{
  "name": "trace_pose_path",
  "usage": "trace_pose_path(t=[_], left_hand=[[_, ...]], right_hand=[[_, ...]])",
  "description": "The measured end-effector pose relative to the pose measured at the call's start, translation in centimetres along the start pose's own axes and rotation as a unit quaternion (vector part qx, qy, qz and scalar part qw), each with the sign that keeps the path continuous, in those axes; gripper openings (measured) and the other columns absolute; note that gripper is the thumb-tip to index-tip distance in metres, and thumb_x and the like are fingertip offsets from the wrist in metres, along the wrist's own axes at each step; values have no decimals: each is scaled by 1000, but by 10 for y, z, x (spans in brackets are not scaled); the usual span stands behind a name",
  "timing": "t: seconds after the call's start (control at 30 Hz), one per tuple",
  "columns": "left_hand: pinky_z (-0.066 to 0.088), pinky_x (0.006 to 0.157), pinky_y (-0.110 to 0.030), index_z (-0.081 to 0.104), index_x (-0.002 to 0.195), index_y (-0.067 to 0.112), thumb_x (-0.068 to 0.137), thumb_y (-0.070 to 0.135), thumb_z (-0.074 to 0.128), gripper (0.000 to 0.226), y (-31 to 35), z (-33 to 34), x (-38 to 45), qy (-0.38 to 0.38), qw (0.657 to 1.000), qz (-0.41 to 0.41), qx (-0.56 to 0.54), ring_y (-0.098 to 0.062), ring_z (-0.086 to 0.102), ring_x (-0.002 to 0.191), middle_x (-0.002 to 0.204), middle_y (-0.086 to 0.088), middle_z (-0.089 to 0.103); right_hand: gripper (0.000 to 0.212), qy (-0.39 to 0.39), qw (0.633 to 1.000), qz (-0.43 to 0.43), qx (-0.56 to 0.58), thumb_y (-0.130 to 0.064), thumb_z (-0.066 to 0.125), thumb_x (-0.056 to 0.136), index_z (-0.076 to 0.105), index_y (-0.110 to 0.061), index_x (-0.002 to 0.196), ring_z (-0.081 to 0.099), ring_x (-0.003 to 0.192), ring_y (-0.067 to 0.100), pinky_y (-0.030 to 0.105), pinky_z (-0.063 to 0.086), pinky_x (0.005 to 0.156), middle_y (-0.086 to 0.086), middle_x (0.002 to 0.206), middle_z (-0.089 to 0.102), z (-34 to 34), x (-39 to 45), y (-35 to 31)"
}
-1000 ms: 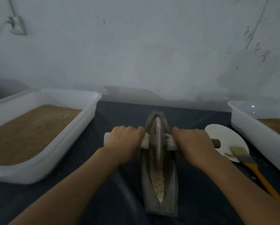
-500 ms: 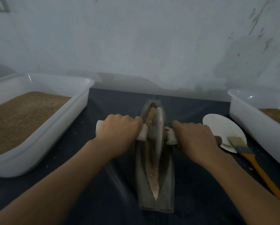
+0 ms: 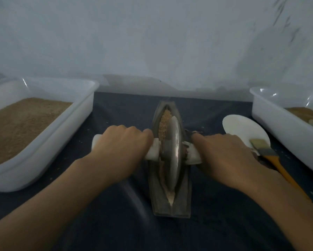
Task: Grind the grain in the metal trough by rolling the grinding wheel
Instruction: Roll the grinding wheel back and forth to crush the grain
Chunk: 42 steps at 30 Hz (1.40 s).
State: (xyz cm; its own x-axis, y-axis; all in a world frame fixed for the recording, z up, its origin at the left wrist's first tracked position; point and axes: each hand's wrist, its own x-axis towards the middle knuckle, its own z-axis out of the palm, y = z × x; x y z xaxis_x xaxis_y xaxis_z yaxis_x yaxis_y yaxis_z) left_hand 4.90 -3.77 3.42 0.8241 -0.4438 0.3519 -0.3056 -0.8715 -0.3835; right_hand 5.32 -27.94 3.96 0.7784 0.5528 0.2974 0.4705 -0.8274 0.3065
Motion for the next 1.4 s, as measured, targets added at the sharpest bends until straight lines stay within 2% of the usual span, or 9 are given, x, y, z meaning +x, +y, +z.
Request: trace_pose_path(t=[0.1,0.23,0.4,0.53,0.7,0.93,1.1,1.3,1.4], left_hand=[[1,47,-24,25,72,25,56,23,77,55,0,-12,-10,-5,1000,1,25,-10,6,43,52,9,22],[17,48,-30,24,77,25,74,26,64,40,-1,11,7,-13,1000,-24,6,-15,19,47,59,7,28],[12,46,-28,29,78,21,79,22,59,30,-9,31,45,1,998,-55,0,-15,19,46,59,7,25],[28,54,-34,31,81,21,82,22,55,25,-12,37,55,-13,997,-68,-30,-25,39,56,70,1,48],[19,48,-30,29,79,25,81,28,58,29,-3,17,28,-40,997,-46,-42,-13,23,49,62,8,28],[6,45,-26,16,72,28,64,33,70,55,5,-11,-6,-25,1000,-10,14,-10,12,44,55,9,21],[17,48,-30,25,79,26,80,31,60,36,-2,22,30,-42,996,-66,-39,-12,22,48,62,8,29],[30,54,-34,31,83,22,82,21,58,26,-12,39,67,-28,997,-61,-46,-23,44,59,77,-2,52],[29,55,-36,30,84,21,83,18,55,25,-11,35,58,-30,997,-55,-42,-29,51,67,80,-3,54]], right_hand=[[58,46,999,7,-4,-28,81,58,26,-25,78,47,41,23,27,18,44,-3,56,51,-6,-12,-2],[40,9,998,31,-50,-33,72,74,33,-26,84,51,53,22,31,20,50,-4,70,58,11,12,2],[41,16,997,74,-28,-30,69,77,28,-24,81,23,45,15,28,12,47,-10,56,28,40,56,16],[43,41,996,61,-57,-25,72,74,30,-21,80,32,47,21,26,11,46,-2,60,51,41,61,19],[37,22,997,40,-66,-27,69,77,33,-21,83,45,51,23,30,23,49,-1,71,59,20,31,4],[54,9,998,24,-59,-21,86,49,39,-22,75,49,39,24,25,12,43,-3,54,54,-4,-6,-7],[27,13,997,48,-58,-22,68,78,41,-19,84,54,55,25,31,28,51,-1,70,59,21,40,3],[37,44,996,62,-47,-20,65,79,28,-20,81,43,51,27,31,16,49,3,70,60,47,72,23],[34,33,997,57,-44,-19,65,80,30,-19,81,48,53,27,31,23,50,2,71,59,38,61,16]])
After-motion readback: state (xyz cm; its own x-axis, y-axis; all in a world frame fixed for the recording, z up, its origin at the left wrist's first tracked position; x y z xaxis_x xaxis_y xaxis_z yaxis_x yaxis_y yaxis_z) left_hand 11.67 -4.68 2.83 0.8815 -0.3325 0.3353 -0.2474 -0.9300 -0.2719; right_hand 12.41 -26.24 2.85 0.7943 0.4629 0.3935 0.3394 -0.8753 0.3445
